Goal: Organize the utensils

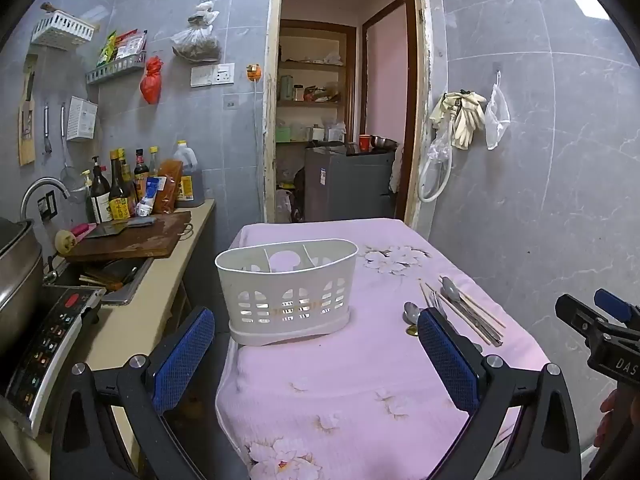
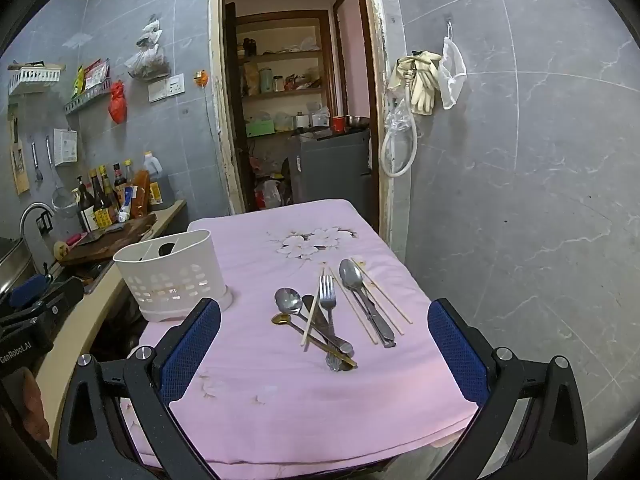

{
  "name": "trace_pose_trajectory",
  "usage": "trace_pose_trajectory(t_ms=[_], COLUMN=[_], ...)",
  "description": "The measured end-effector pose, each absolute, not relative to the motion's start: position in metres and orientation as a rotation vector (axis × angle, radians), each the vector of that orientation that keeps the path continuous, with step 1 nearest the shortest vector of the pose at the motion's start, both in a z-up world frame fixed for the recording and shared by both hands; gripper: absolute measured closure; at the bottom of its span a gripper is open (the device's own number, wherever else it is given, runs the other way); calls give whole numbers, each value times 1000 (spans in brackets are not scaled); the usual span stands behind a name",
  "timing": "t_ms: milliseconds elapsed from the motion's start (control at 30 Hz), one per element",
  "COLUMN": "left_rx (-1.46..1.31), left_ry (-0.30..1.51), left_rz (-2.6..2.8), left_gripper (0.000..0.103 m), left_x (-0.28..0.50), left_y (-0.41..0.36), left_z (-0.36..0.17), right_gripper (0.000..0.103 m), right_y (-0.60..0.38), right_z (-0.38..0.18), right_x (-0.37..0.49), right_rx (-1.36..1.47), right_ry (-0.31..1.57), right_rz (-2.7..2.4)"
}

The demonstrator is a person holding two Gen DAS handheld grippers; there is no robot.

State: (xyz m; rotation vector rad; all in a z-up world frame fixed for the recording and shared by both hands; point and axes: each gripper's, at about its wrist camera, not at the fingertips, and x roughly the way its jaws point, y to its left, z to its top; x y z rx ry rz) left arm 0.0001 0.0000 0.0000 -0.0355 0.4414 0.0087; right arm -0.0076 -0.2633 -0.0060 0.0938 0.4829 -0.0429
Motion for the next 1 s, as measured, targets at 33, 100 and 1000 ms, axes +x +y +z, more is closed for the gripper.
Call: trace_pose_trajectory(t_ms=[33,100,1000], left_rx=[-36,-37,-44], left_ry=[440,442,462], left_rz=[7,8,-3], left_gripper=[1,1,1], left_x=[0,0,2], left_y=[0,0,0], left_z=[0,0,-2], right_gripper=[1,1,1], right_y=[-263,-263,-258], right_z=[-6,-6,-6], right_x=[-7,-7,-4], right_rx=[95,94,91], right_ry=[481,483,487], right_rz=[-42,-44,-41])
